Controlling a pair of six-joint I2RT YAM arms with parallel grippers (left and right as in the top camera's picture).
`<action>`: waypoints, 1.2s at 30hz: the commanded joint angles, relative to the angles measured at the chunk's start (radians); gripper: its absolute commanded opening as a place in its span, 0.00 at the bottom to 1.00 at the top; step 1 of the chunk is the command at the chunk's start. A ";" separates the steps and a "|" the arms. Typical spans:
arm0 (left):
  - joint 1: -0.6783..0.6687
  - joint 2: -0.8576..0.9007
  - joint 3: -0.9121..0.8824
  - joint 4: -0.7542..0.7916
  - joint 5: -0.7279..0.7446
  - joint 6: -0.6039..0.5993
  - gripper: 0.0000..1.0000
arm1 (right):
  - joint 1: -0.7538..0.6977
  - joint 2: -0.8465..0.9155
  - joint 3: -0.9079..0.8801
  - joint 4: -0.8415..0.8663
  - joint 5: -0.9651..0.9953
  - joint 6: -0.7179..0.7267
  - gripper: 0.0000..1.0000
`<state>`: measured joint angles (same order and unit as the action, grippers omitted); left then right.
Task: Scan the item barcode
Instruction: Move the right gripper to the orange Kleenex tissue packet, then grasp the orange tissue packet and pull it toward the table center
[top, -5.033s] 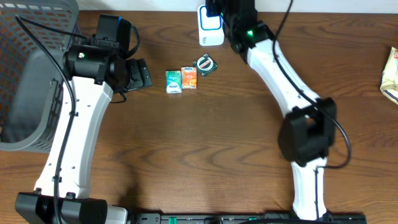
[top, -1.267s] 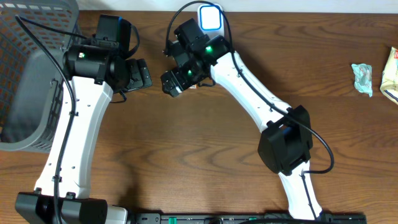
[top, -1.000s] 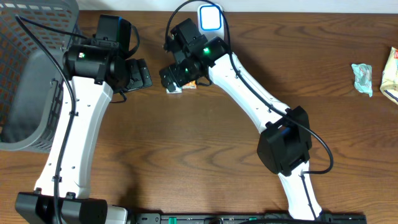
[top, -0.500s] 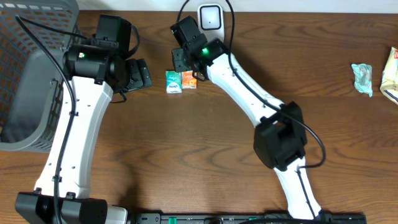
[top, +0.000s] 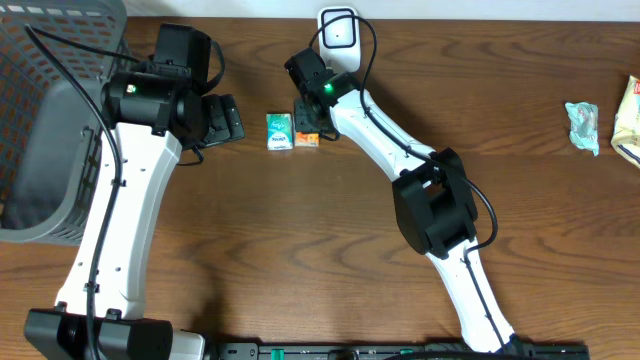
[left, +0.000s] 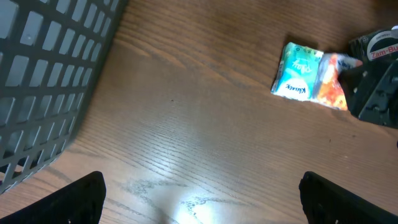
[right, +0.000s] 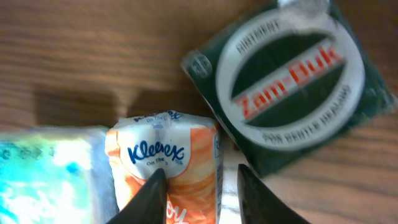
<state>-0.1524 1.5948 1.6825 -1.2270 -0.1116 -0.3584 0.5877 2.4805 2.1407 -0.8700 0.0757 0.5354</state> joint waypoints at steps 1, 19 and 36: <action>0.003 -0.007 0.009 -0.003 -0.013 0.010 0.98 | -0.004 0.017 0.004 -0.082 0.055 0.010 0.28; 0.003 -0.007 0.009 -0.003 -0.013 0.010 0.97 | -0.017 -0.163 0.004 -0.519 0.136 -0.051 0.29; 0.003 -0.007 0.009 -0.003 -0.013 0.010 0.98 | 0.097 -0.183 0.004 -0.475 0.048 -0.167 0.99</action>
<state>-0.1524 1.5948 1.6825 -1.2270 -0.1112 -0.3584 0.6598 2.2906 2.1437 -1.3529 0.1230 0.3775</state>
